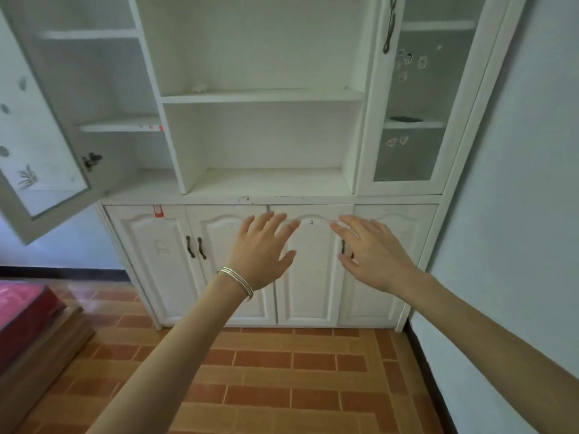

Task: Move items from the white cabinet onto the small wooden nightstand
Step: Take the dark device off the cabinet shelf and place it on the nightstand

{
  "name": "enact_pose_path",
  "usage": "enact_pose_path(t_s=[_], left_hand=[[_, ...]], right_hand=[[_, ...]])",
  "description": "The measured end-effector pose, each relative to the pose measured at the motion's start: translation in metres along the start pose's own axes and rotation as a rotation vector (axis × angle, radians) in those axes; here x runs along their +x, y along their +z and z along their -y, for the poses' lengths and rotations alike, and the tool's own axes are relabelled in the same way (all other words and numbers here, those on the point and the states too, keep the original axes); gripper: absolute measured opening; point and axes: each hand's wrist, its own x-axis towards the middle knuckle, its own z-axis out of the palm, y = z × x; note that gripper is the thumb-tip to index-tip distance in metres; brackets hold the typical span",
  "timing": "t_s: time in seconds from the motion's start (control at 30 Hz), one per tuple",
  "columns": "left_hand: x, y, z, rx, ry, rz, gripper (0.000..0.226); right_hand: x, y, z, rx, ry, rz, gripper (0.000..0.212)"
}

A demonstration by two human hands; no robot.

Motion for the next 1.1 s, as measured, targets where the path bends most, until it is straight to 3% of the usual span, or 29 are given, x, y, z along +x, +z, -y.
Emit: enact_pose_path(t_s=[0.37, 0.6, 0.97, 1.1], left_hand=[[0.136, 0.084, -0.013, -0.06, 0.059, -0.031, 0.055], [0.205, 0.151, 0.02, -0.05, 0.103, -0.044, 0.057], [0.383, 0.192, 0.089, -0.04, 0.219, -0.181, 0.057], [0.408, 0.22, 0.09, -0.064, 0.249, -0.175, 0.058]], right_hand=[[0.068, 0.028, -0.128, -0.073, 0.04, -0.023, 0.058], [0.127, 0.072, -0.18, -0.123, 0.101, -0.001, 0.058], [0.284, 0.049, -0.272, -0.213, 0.175, -0.191, 0.057], [0.311, 0.069, -0.298, -0.25, 0.197, -0.141, 0.058]])
